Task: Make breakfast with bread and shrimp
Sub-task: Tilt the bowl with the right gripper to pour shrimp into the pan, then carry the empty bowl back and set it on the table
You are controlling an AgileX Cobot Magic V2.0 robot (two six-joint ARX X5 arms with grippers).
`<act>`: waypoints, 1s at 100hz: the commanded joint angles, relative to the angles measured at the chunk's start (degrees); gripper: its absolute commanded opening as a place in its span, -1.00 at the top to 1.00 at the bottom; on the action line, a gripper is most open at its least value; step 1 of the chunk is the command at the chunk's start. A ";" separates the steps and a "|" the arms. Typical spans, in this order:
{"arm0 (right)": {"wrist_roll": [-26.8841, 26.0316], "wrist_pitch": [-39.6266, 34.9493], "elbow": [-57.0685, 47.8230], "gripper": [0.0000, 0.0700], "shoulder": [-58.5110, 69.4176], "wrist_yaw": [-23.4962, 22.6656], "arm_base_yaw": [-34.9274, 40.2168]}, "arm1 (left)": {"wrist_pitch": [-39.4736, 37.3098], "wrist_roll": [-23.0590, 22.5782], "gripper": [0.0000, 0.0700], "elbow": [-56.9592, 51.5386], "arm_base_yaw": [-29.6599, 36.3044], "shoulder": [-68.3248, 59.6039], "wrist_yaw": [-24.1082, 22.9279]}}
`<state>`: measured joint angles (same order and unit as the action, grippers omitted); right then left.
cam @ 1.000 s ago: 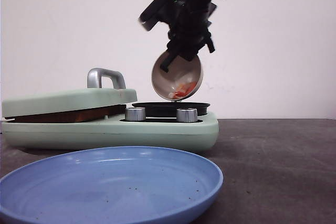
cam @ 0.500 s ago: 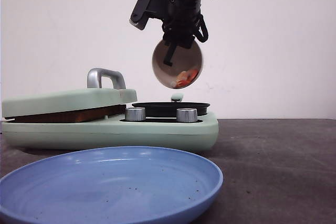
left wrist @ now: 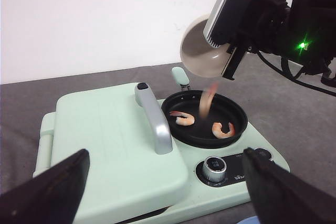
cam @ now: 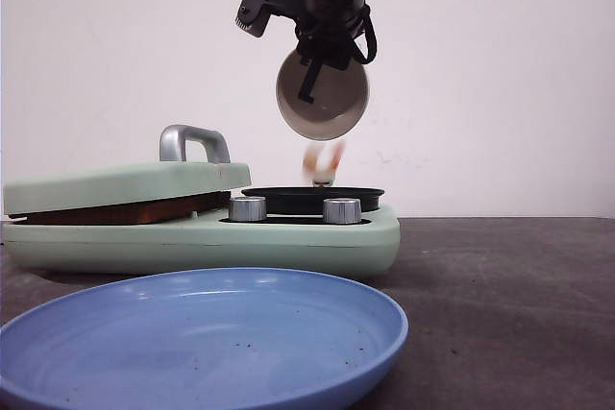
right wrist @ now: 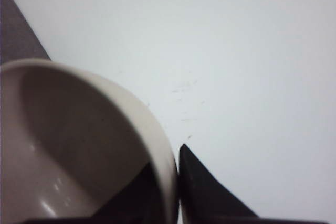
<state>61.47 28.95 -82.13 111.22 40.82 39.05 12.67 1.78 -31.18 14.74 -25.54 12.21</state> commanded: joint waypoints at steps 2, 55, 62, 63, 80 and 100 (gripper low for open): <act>-2.56 0.61 -1.09 1.00 0.79 0.55 0.61 | -0.61 -0.94 -0.47 -0.42 0.11 -0.13 0.33; -25.62 -11.87 -1.16 0.99 -0.66 4.11 -1.07 | 0.24 -0.85 -0.47 -0.42 0.11 -0.15 0.31; -31.65 -17.42 -1.20 0.99 -2.08 3.04 -2.36 | 0.76 -0.85 -0.47 -0.42 0.11 -0.15 0.31; -32.52 -18.18 -1.20 0.99 -2.32 2.75 -2.56 | 0.90 -0.85 -0.47 -0.42 0.11 -0.15 0.31; -46.95 -31.41 -1.25 0.99 -7.93 -4.85 -7.39 | 2.25 -0.85 -0.47 -0.42 0.11 -0.15 0.28; -65.68 -46.53 -1.25 0.99 -15.76 -23.39 -16.20 | 3.30 -0.85 -0.47 -0.42 0.11 -0.26 0.28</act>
<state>9.06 -13.65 -82.15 96.40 24.16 25.08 16.53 1.76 -31.18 14.74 -25.54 12.21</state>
